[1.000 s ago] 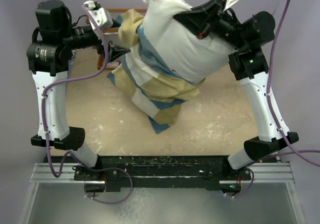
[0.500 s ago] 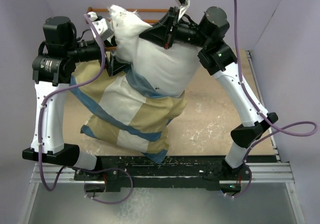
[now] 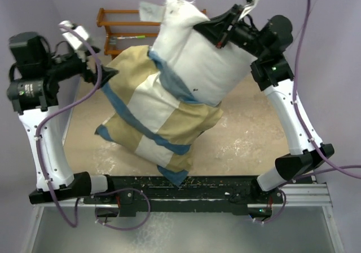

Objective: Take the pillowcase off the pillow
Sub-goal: Remove the pillow from the pillowcase.

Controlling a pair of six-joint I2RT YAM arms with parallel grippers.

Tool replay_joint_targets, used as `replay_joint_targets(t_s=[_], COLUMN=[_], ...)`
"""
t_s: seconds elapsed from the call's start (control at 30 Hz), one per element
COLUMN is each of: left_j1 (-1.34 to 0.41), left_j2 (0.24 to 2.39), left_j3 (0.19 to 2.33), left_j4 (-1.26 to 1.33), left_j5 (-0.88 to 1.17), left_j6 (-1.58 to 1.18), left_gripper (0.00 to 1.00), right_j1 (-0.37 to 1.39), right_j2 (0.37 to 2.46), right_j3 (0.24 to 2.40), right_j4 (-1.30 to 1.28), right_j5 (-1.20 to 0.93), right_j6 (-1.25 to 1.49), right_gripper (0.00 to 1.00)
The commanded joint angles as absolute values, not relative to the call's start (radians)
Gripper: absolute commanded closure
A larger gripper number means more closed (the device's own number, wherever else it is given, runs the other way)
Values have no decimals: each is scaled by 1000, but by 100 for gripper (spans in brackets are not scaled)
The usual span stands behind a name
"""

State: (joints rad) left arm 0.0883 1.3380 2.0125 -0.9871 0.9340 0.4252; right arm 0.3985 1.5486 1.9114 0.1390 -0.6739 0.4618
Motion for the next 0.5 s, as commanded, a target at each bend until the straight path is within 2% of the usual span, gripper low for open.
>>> replay_joint_targets(t_s=[0.0,0.1,0.2,0.27,0.37,0.47], left_j1=[386,400,361,276,151,159], left_j2=[1283,1284,1280,1284,1331,1396], left_j3=[1885,1749,1625,1574,1550,1532], left_j4=[-1045,-1054,-820,-641,-540,-408], left_j5=[1112,1204,1292,1222,1082,1048], left_j6=[548,539,325,178,135,2], left_gripper=[1,3,0,0,0,0], right_j1=[332,331,333,333,333,333], right_j2=[1473,1477,1486,1488,1482,1475], right_j3=[1911,1899,1890,1867,1845,1831], right_j4=[413,461,514,552,564,555], right_j5=[-682,-724,-756,-778,-804,-829], right_j6=[535,562,581,620,626,624], right_gripper=[100,100,100,100,100,100])
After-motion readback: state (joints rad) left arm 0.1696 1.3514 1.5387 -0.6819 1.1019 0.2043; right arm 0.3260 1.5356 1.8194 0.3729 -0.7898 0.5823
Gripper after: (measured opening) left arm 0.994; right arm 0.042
